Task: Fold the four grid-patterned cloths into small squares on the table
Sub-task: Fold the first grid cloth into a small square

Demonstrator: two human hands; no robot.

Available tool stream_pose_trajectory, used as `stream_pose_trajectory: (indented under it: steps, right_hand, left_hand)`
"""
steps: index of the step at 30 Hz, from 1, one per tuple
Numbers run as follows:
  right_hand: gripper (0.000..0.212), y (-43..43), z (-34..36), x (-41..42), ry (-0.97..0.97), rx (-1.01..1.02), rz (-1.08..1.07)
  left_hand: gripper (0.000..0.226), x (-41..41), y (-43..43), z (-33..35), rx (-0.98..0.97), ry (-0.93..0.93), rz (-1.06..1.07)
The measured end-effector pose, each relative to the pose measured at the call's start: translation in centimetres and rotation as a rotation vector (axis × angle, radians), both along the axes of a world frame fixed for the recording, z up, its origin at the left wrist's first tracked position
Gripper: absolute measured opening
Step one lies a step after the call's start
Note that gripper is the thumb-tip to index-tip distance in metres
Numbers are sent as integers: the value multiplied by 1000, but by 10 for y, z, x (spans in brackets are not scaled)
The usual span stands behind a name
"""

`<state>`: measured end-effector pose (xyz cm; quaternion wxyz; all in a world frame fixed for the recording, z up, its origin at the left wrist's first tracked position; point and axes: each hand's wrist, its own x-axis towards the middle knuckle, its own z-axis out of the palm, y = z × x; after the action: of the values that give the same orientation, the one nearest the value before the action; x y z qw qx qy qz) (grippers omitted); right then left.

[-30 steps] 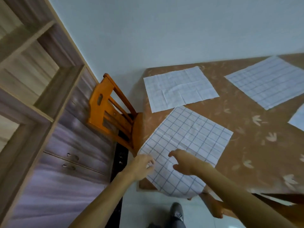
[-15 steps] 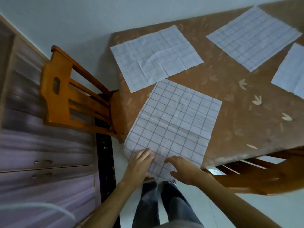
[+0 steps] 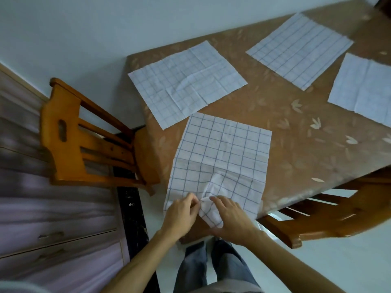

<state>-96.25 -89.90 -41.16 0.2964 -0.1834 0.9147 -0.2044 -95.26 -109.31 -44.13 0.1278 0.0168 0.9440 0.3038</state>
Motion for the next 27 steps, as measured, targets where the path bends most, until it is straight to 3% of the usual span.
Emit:
stream_pose_trajectory:
  steps: [2, 4, 8, 12, 14, 23, 27]
  right_hand:
    - [103, -5, 0, -1, 55, 48, -44]
    - [97, -11, 1, -3, 117, 82, -93]
    - [56, -16, 19, -16, 162, 76, -195]
    - [49, -3, 36, -35, 83, -25, -341]
    - [49, 6, 41, -43, 72, -63, -393]
    - [30, 42, 47, -83, -26, -256, -704]
    - [25, 58, 45, -115, -80, -267, -743]
  left_hand:
    - [12, -8, -3, 12, 71, -25, 12]
    - [10, -16, -7, 21, 138, -32, 11]
    - [17, -32, -18, 37, 196, -17, -6]
    - [66, -46, -36, 65, 199, -127, -101]
    - [79, -51, -48, 71, 180, -193, -143]
    - [92, -70, -70, 79, 355, -369, -193]
    - [90, -78, -66, 72, 223, -316, -86]
